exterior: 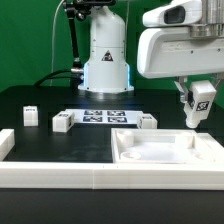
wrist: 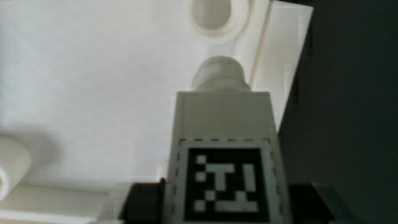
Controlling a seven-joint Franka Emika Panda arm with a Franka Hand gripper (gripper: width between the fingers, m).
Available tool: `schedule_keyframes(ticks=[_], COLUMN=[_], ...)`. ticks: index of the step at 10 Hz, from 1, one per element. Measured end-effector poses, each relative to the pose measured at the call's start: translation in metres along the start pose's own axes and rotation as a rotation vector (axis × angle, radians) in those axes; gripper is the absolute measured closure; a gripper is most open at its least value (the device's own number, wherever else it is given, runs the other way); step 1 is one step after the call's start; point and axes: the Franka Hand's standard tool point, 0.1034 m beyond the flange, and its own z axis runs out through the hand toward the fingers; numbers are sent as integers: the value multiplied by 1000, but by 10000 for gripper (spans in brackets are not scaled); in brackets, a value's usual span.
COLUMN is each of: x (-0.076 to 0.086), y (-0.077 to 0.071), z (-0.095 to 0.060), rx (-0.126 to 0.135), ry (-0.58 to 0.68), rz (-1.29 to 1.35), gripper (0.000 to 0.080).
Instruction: Assemble one leg
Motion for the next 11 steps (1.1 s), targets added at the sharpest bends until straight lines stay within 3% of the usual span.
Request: schedule_keyframes(ticks=[4,7,9,10,11], x=[5,44,54,63,70], y=[5,15,17,18,21], z=[13,13,15,12,11], rx=[-3,0,1,-1,-14], ry=[77,91,100,129,243], rz=[-5,-24,-23,-23,-28], gripper=[508,508,508,508,508])
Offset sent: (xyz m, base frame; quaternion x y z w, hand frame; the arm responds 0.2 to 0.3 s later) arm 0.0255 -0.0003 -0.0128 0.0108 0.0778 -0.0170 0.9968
